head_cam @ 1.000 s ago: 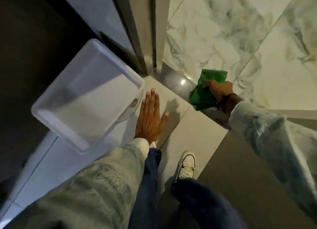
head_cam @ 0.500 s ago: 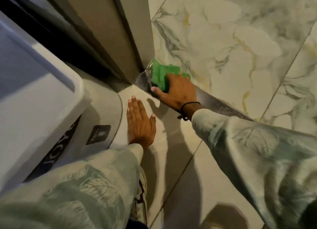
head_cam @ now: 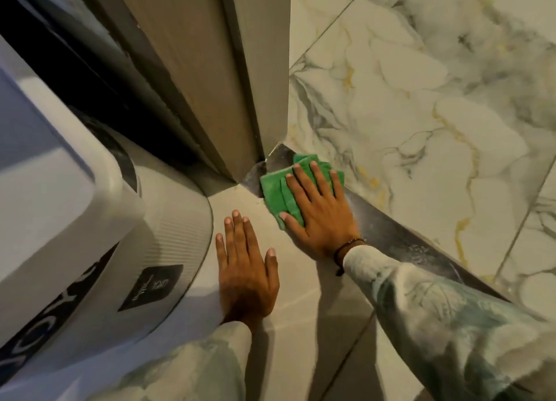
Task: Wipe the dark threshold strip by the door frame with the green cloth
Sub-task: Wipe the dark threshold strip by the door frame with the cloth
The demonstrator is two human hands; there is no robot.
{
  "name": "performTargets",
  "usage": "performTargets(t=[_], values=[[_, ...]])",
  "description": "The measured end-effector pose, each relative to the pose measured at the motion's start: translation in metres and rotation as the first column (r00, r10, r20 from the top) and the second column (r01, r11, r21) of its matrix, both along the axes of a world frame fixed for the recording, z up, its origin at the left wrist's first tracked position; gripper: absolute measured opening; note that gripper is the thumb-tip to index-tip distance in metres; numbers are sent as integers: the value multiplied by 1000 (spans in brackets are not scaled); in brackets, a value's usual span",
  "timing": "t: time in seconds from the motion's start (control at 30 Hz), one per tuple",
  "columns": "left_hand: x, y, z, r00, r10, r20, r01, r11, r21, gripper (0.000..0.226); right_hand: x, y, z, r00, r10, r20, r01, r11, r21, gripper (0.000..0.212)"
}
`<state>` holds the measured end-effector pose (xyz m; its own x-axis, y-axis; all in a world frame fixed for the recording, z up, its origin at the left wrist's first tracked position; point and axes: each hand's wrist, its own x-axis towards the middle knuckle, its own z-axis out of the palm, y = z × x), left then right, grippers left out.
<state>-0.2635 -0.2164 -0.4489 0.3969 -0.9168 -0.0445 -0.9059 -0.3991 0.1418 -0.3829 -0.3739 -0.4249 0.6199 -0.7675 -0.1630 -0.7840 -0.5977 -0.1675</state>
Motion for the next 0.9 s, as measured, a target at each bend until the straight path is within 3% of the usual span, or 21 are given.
performTargets(t=[0.1,0.2,0.3,0.4,0.5,0.6,0.63,0.67,0.73,0.8,0.83,0.9], values=[[1,0,-2,1000,1,-13,-1,1000,-28,72,-17,-20,1,965,-253,-75,255,967,15,79],[2,2,-9,999,-18,37,20,998,-54,72,32,-30,3,897,-436,-75,441,895,65,80],[2,4,-13,998,-24,66,30,995,-92,71,33,-2,3,974,-227,8,227,973,33,76],[3,4,-13,998,-31,49,36,993,-114,71,-36,33,2,998,-68,9,68,998,6,73],[2,4,-10,999,-18,29,21,993,-112,71,-89,31,0,951,-305,-51,304,952,-26,75],[3,2,-12,1000,-16,20,17,998,-63,74,-48,6,-1,791,-611,-29,611,791,21,77],[4,1,-13,1000,-14,15,14,999,-39,75,-26,3,1,766,-642,-14,642,765,42,76],[4,0,-13,1000,-10,10,10,1000,-19,76,-9,4,2,797,-604,1,604,796,44,75],[3,-1,-13,1000,-6,6,6,1000,16,77,-4,25,-1,938,-347,5,346,938,22,73],[2,-2,-10,1000,-3,5,3,999,33,78,-42,53,-3,987,-163,-6,162,987,-17,71],[1,-2,-8,1000,2,-3,-2,999,41,79,-71,69,-5,985,-169,-17,168,985,-34,71],[-1,-2,-3,1000,6,-28,-4,998,59,81,-129,95,-5,937,-342,-69,339,940,-50,71]])
